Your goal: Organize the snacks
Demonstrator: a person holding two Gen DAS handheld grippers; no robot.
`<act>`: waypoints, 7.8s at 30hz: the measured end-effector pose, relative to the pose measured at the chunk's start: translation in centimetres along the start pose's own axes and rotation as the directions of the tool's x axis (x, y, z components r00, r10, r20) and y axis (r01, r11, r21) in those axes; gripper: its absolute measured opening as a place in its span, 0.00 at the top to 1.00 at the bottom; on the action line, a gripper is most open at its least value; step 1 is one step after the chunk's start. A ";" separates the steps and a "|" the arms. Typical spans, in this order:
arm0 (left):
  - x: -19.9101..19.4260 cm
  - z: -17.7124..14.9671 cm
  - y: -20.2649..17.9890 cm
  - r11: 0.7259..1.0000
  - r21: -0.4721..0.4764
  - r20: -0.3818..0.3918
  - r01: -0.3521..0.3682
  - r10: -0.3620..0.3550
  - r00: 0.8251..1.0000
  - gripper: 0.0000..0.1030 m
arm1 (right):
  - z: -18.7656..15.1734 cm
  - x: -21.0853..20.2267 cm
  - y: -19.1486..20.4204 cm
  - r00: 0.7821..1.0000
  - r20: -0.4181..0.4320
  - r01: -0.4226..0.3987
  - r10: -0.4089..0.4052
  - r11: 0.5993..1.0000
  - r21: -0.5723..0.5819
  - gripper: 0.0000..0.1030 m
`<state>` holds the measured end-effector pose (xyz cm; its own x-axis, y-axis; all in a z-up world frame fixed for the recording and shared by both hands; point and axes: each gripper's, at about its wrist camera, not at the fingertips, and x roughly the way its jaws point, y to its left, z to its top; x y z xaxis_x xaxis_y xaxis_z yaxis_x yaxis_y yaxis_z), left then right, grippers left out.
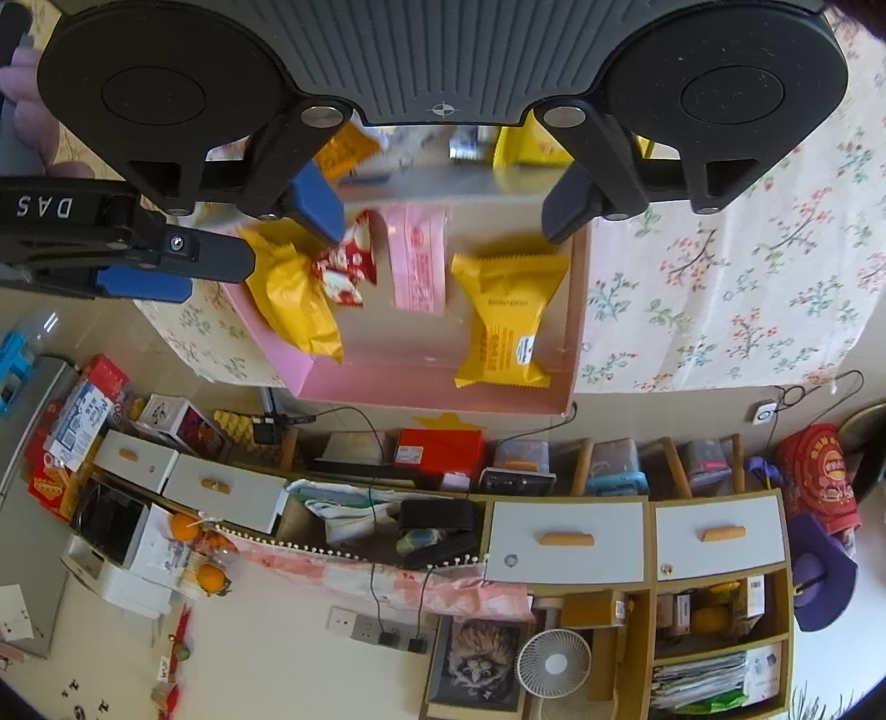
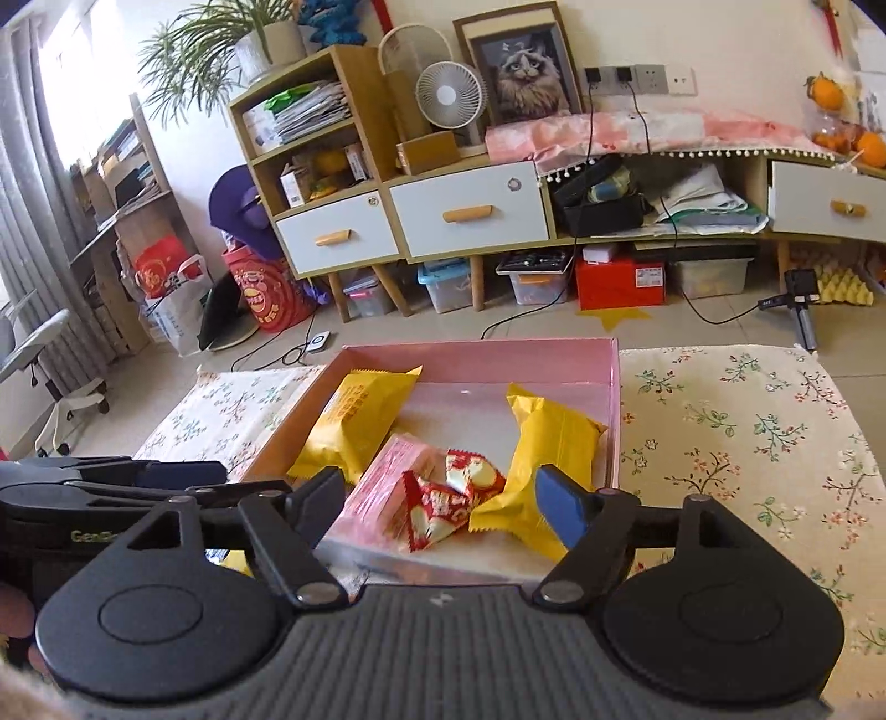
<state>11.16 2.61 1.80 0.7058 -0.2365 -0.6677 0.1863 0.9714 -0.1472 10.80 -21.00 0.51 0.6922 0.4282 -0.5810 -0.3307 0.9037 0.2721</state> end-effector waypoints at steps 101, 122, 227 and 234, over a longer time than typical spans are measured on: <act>-1.7 -13.2 -1.4 0.935 0.353 0.089 0.045 -0.081 0.993 0.58 | -14.4 -5.0 8.5 0.927 -0.235 -0.376 0.293 0.726 -0.576 0.57; -4.2 -11.4 -0.9 0.956 0.293 0.089 0.030 -0.058 0.994 0.59 | -11.9 -5.2 7.7 0.957 -0.162 -0.291 0.242 0.792 -0.537 0.57; -2.6 -8.0 2.3 0.978 0.008 -0.149 -0.207 0.206 0.967 0.08 | -6.3 -1.9 5.9 0.996 -0.052 0.048 -0.071 0.931 -0.362 0.00; -2.2 -8.9 2.5 0.975 0.055 -0.123 -0.216 0.221 0.968 0.08 | -8.1 -1.8 6.2 0.996 -0.077 -0.001 -0.038 0.893 -0.450 0.01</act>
<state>4.04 5.75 -3.60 0.6402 -0.0118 -0.7681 0.0668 0.9969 0.0404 2.28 -16.19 -2.93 0.6528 0.3920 -0.6482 -0.5847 0.8048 -0.1021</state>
